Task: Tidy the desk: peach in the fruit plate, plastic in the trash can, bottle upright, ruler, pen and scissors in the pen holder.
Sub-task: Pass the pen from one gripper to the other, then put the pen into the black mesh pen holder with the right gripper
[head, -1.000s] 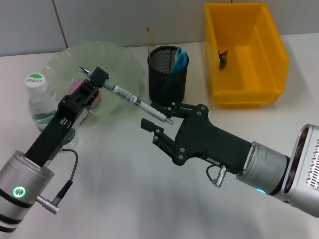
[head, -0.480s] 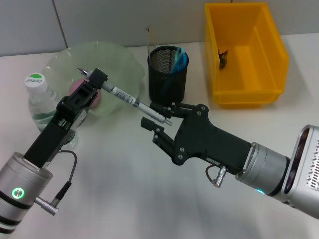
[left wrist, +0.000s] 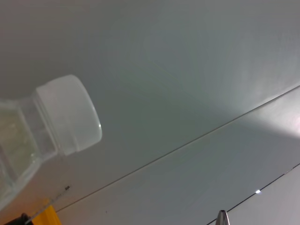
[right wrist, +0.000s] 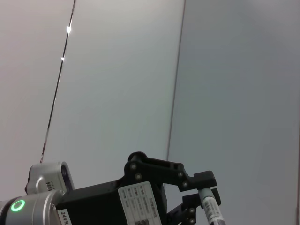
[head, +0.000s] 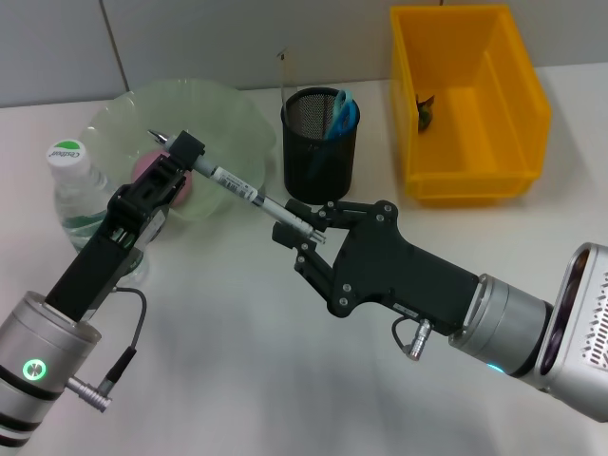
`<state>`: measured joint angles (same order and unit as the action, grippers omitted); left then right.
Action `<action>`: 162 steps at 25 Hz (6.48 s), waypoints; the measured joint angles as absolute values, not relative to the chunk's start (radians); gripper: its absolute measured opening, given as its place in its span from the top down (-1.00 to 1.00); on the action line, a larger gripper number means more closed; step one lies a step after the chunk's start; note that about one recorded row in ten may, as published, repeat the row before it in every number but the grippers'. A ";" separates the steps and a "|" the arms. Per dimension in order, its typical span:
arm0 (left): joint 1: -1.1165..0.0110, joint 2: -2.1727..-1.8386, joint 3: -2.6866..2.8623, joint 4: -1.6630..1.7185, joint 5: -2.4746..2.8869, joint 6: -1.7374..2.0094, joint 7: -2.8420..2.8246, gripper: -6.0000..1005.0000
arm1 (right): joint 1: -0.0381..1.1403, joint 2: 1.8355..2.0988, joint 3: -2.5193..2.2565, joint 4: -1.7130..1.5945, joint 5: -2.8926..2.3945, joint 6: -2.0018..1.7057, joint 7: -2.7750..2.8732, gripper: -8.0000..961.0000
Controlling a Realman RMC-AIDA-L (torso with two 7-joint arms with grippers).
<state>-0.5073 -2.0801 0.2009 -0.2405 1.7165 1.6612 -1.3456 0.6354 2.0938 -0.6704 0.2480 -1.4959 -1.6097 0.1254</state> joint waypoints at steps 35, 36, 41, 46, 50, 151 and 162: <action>-0.500 -2.077 0.175 -0.221 1.720 1.661 -1.339 -0.12 | 0.627 2.094 -0.648 0.253 -1.495 -1.614 0.112 0.71; -0.501 -2.077 0.175 -0.221 1.722 1.661 -1.340 -0.17 | 0.627 2.094 -0.647 0.253 -1.495 -1.614 0.112 0.71; -0.501 -2.076 0.176 -0.219 1.724 1.660 -1.343 -0.40 | 0.626 2.094 -0.642 0.253 -1.496 -1.614 0.113 0.71; -0.502 -2.075 0.179 -0.214 1.725 1.660 -1.345 -0.63 | 0.623 2.094 -0.640 0.253 -1.496 -1.618 0.114 0.70; -0.502 -2.075 0.179 -0.209 1.725 1.662 -1.344 -0.66 | 0.616 2.094 -0.638 0.253 -1.496 -1.635 0.119 0.70; -0.567 -2.072 0.493 0.337 2.134 1.680 -0.827 -0.65 | 1.271 1.972 -0.965 -0.684 -2.770 -1.433 2.531 0.62; -0.565 -2.072 0.496 0.338 2.134 1.684 -0.827 -0.65 | 1.263 1.989 -0.964 -0.688 -2.772 -1.392 2.536 0.62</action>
<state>-0.5651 -2.0724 0.4957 0.3375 2.1336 1.6844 -0.8267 1.2626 1.9886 -0.9642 -0.6880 -2.7719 -1.3918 2.5362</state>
